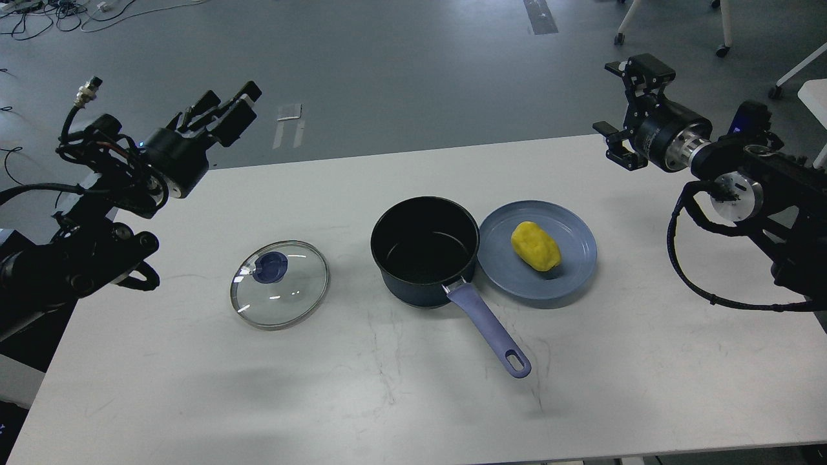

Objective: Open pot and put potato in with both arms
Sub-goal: 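Release the lid and raise the left gripper away, then reach the right gripper to the yellow potato on the plate and grasp it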

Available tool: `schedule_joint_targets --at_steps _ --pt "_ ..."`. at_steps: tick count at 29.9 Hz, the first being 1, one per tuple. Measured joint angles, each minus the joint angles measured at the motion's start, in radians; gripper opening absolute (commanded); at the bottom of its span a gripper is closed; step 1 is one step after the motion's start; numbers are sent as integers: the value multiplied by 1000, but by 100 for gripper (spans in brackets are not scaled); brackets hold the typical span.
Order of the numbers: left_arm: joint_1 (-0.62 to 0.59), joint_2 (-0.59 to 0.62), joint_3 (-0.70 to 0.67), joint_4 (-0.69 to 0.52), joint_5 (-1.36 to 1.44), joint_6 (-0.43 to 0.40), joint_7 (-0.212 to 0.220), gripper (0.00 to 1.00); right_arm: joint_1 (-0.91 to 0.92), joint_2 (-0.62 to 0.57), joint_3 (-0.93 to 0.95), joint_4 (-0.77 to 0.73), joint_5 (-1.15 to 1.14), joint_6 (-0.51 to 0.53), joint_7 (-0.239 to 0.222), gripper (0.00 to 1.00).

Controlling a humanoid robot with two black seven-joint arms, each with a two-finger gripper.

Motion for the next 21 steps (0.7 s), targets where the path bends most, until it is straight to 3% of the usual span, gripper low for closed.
schedule_joint_targets --at_steps 5,6,10,12,14,17,21 --pt "-53 -36 -60 0 -321 -171 13 98 51 -1 -106 1 -18 0 3 100" --pt "-55 -40 -92 0 -375 -207 40 98 61 -1 -125 1 -33 0 4 100" --pt "-40 -46 -269 9 -563 -400 239 98 90 6 -181 1 -160 0 12 100" --pt "-20 -47 -343 11 -622 -476 314 98 98 8 -200 2 -243 0 17 100" --pt "0 -50 -395 12 -659 -534 354 98 103 10 -214 5 -330 0 30 100" --pt "28 -66 -436 12 -702 -601 378 98 109 10 -236 16 -456 0 51 100" --pt "72 -84 -464 10 -768 -626 415 98 119 11 -293 33 -609 -7 73 100"
